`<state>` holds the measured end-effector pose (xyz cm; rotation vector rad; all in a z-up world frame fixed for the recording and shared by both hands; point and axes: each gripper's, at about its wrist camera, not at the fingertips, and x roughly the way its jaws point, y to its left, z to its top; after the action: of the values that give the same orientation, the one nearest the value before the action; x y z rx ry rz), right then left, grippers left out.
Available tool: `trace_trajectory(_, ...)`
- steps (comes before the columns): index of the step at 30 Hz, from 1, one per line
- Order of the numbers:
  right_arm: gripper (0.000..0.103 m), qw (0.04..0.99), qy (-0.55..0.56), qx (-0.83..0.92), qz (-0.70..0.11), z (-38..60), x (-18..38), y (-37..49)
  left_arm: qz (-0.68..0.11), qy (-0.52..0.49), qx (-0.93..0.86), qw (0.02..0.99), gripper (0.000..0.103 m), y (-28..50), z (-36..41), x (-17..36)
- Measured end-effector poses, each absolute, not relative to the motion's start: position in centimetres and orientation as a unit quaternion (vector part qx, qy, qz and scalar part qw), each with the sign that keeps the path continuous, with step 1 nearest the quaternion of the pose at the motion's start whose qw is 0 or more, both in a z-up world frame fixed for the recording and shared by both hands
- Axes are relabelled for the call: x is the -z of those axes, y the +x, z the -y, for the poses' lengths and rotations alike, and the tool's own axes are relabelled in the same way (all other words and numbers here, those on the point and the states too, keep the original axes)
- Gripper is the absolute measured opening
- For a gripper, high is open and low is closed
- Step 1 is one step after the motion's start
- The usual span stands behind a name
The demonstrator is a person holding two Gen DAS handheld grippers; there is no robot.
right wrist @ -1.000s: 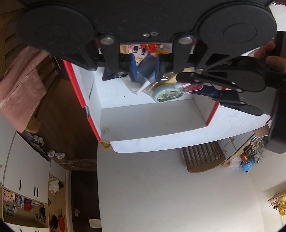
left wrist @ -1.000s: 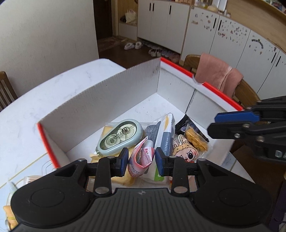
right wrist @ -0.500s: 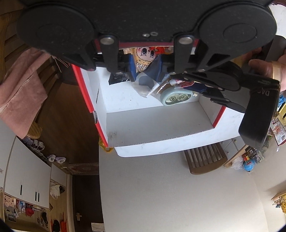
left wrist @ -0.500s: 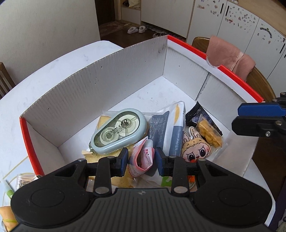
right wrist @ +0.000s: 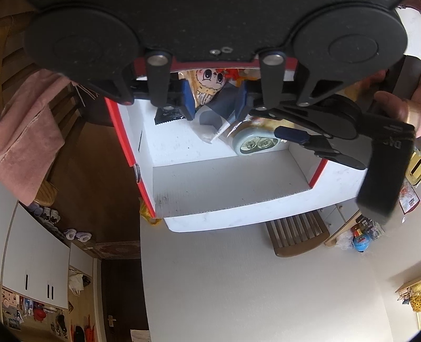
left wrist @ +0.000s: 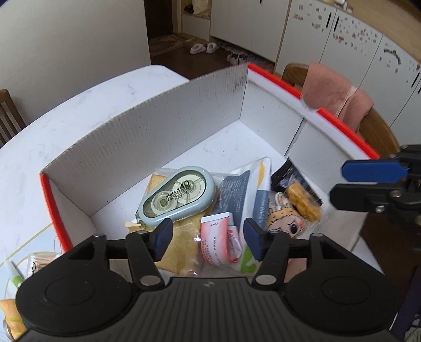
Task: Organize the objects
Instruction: 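Open both tools to release the pink packet and horse keychain in the box, then withdraw both tools from the box toward the remaining items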
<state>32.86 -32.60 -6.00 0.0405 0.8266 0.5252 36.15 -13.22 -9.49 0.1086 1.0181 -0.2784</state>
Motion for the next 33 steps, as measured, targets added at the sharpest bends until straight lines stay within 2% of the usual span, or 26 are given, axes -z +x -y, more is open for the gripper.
trace_trajectory(28,0.042,0.878,0.008,-0.292,-0.378,27.7,2.8,28.0,-0.378,-0.035,0.115,0.918,0.059,25.8,7.1,1.9)
trace_trajectory(30,0.043,0.877,0.003,-0.296,-0.378,26.7,2.6,27.3,-0.379,-0.042,0.114,0.917,0.068,25.0,6.1,1.9)
trace_trajectory(33,0.049,0.876,-0.004,-0.3,-0.378,25.0,2.5,26.3,-0.378,-0.047,0.113,0.918,0.069,23.9,4.6,2.0)
